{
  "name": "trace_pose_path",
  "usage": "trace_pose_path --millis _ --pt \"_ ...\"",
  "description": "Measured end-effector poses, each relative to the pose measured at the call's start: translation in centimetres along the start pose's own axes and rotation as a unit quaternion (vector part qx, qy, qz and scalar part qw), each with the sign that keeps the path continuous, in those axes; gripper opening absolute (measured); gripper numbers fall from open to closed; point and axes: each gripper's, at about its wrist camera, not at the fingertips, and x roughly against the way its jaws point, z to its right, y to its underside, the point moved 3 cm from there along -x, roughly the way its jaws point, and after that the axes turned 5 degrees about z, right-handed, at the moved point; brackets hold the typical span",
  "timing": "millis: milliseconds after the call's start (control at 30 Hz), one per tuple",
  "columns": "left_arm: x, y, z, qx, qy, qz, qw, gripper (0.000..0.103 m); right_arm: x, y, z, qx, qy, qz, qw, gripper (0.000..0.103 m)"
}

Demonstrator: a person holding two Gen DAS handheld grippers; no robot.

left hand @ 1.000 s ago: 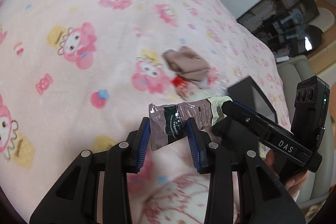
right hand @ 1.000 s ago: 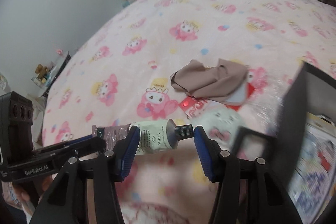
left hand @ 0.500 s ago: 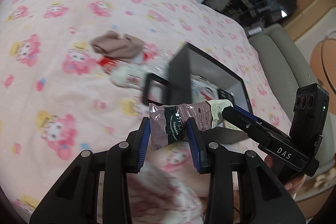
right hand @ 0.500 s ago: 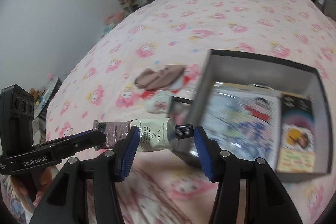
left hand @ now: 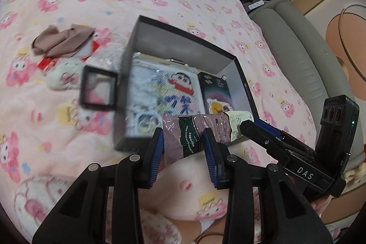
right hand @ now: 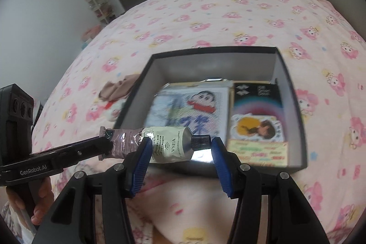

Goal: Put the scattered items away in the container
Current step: 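Carry the tube over the black box, lower it inside, open the left tool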

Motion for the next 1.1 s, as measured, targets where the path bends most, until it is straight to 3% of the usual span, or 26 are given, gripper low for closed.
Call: trace_pose_path --millis 267,433,800,1100 --pt "-4.1 -6.5 0.7 -0.013 -0.039 0.015 0.9991 0.037 -3.9 -6.4 2.2 0.022 -0.007 -0.008 1.000 0.050" --pt "-8.1 -8.7 -0.1 -0.004 -0.056 -0.007 0.9984 0.037 -7.8 -9.0 4.3 0.023 -0.017 -0.021 0.999 0.050" --pt "-15.8 -8.4 -1.2 0.015 -0.096 -0.072 0.9927 0.041 -14.0 -7.3 9.2 -0.022 -0.002 -0.094 0.995 0.050" --pt "-16.7 -8.7 -2.6 0.044 -0.117 -0.084 0.9886 0.041 -15.1 -6.7 9.4 -0.030 -0.003 -0.121 0.992 0.051"
